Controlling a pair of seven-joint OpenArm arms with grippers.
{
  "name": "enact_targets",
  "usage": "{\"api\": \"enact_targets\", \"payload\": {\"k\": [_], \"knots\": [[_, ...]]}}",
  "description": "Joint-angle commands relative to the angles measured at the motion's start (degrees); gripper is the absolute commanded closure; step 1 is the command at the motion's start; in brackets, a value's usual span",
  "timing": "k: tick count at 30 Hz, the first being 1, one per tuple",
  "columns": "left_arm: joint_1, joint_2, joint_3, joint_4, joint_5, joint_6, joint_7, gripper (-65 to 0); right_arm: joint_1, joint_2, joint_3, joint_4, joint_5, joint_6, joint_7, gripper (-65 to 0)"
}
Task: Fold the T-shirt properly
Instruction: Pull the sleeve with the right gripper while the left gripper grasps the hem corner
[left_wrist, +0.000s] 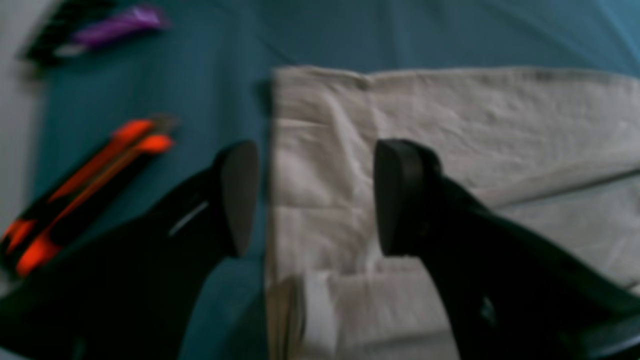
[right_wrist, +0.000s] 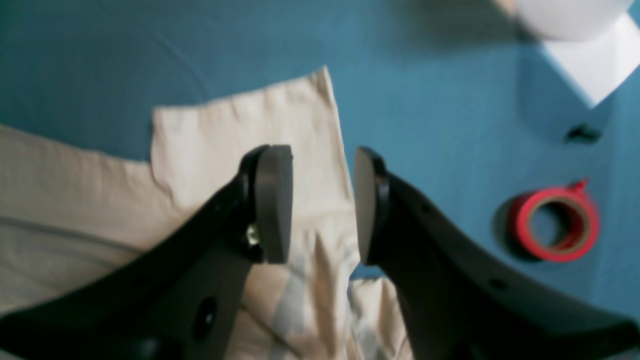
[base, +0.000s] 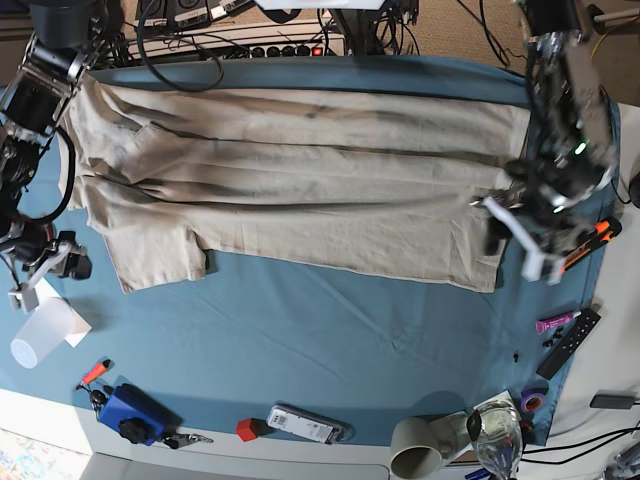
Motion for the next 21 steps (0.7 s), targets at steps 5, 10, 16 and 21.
{"api": "enact_targets", "payload": {"k": [5, 10, 16, 21], "knots": [[-8.44, -0.55, 6.29, -7.56, 4.07, 4.11, 1.73, -36.7, 2.21, 1.55, 0.28, 1.01, -2.19, 0.31, 3.80, -21.1], [-13.79, -0.52, 8.46, -12.22, 4.50, 4.15, 2.49, -36.7, 2.19, 1.42, 0.28, 1.01, -2.71, 0.28, 3.72, -21.1], [-18.56, -0.55, 8.50, -23.30, 5.07, 4.09, 2.69, -36.0, 2.19, 1.42, 0.28, 1.01, -2.71, 0.31, 3.72, -21.1], [-21.40, -0.55, 8.50, -29.51, 5.05, 4.11, 2.73, -36.0, 2.19, 1.42, 0.28, 1.01, -2.73, 0.31, 3.72, -21.1]]}}
